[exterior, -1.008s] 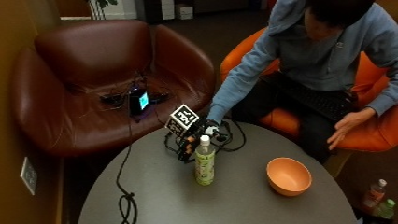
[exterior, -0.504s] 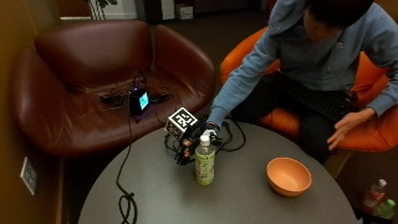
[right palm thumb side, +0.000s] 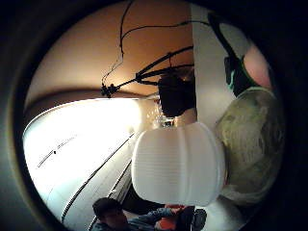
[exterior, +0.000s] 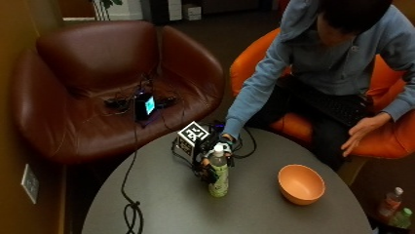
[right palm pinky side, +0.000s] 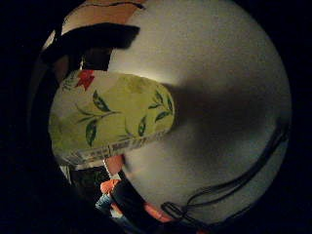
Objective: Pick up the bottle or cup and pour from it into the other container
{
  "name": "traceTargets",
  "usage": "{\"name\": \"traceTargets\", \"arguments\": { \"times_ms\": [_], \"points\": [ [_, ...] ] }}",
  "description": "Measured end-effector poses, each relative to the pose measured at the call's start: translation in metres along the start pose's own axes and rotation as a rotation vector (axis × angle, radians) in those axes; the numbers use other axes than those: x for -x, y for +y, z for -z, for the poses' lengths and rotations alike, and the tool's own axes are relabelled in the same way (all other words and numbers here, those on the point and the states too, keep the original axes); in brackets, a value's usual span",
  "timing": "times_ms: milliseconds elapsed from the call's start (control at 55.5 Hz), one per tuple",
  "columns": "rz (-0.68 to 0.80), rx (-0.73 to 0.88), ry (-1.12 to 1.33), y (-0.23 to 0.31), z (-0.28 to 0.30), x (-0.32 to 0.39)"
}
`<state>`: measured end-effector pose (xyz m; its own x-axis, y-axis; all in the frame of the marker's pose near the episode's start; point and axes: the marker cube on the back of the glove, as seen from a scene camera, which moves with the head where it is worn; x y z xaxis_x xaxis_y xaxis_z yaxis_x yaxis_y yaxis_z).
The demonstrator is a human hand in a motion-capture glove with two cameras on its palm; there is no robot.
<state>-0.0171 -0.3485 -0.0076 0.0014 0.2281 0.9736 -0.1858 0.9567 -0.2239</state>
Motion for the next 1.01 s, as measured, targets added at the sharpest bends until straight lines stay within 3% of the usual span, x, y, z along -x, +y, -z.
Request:
{"name": "traceTargets", "arguments": {
  "times_ms": [306, 414, 702, 1008],
  "points": [
    [0.045, 0.084, 0.137, 0.013, -0.029, -0.005],
    [0.129, 0.142, 0.334, 0.036, -0.029, -0.020],
    [0.262, 0.233, 0.735, 0.064, -0.038, 0.041],
    [0.496, 0.295, 1.387, 0.095, -0.065, 0.093]
  ]
}}
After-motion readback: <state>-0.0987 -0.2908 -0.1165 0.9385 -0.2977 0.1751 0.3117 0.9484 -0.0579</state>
